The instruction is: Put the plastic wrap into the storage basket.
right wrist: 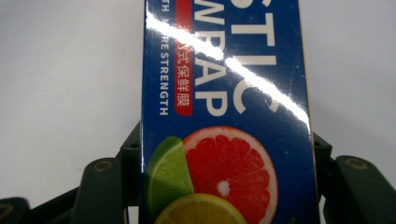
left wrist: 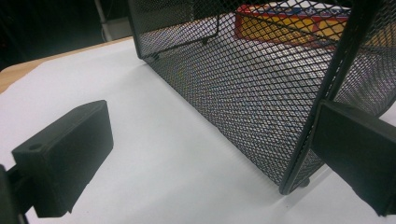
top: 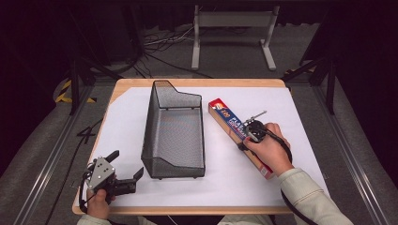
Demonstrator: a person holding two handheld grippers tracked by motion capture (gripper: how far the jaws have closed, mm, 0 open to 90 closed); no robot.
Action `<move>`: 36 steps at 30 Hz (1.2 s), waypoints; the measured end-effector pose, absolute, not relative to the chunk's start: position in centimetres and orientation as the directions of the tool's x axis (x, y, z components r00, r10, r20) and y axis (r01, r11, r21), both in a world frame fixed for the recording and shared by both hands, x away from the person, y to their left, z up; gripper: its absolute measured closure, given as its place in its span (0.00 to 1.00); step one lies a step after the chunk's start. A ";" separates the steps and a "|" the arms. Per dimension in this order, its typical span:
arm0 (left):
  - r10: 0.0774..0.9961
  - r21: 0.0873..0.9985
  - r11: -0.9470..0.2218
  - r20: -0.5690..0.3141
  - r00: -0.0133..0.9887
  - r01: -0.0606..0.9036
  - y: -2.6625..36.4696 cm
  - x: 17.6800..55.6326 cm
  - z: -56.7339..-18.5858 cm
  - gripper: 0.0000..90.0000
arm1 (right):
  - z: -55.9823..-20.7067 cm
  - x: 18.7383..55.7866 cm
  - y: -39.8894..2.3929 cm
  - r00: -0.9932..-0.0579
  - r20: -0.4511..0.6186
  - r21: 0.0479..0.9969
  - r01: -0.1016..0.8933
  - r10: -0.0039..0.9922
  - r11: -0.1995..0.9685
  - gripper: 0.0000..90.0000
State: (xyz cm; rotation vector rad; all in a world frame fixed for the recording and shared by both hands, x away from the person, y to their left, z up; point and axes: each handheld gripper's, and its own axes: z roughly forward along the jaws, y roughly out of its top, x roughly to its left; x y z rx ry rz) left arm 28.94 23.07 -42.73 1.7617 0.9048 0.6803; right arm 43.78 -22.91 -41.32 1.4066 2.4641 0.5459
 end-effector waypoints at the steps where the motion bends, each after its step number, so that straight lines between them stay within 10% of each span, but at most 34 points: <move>1: 0.827 0.939 -0.220 0.036 0.561 0.264 23.1 28.9 -42.7 0.00 | -41.3 43.7 -22.9 -0.498 -0.024 0.438 0.774 0.867 0.457 0.44; 36: 0.830 0.940 -0.218 0.036 0.557 0.264 23.0 28.9 -42.7 0.00 | -32.6 41.3 -23.9 -0.430 0.047 0.503 0.790 0.902 0.351 0.44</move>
